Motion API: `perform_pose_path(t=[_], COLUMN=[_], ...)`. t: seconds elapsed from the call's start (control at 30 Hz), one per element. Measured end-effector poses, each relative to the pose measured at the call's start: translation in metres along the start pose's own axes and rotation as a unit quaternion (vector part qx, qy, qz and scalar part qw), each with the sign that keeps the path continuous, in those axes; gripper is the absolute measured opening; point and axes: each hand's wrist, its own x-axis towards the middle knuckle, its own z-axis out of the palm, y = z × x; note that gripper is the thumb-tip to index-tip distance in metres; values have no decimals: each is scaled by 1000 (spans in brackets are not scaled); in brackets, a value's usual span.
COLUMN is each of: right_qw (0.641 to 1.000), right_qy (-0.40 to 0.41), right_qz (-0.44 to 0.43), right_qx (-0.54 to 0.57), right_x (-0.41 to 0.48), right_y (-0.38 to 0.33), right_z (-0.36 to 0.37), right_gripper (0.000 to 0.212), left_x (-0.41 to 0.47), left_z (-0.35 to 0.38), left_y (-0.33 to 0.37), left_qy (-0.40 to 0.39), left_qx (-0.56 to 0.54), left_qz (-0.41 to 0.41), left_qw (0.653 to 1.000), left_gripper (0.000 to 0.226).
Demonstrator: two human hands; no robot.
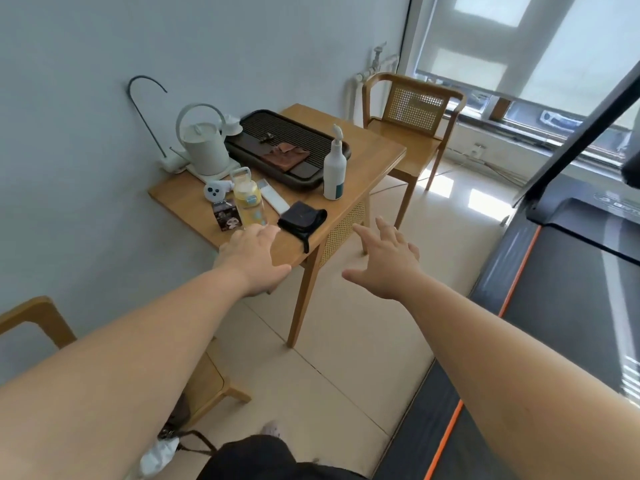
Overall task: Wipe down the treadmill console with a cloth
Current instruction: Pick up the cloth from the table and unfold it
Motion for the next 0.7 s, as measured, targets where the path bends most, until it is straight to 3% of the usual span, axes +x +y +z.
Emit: perform_pose_path(t=[0.17, 0.37, 0.57, 0.7], right_qw=[999, 995, 990, 979], right_qy=[-34, -83, -135, -204], right_qz=[5, 35, 33, -12], right_qx=[2, 34, 18, -18], right_x=[70, 145, 208, 253], right_y=[2, -3, 0, 12], right_z=[6, 9, 13, 17], right_gripper=[93, 84, 77, 75], left_x=[81, 163, 221, 251], left_z=[15, 34, 55, 70], left_y=[-10, -23, -35, -37], left_qy=[-27, -56, -110, -155], left_qx=[-19, -123, -122, -108], left_qz=[4, 4, 9, -6], left_qw=[999, 991, 986, 982], left_gripper=[83, 78, 71, 72])
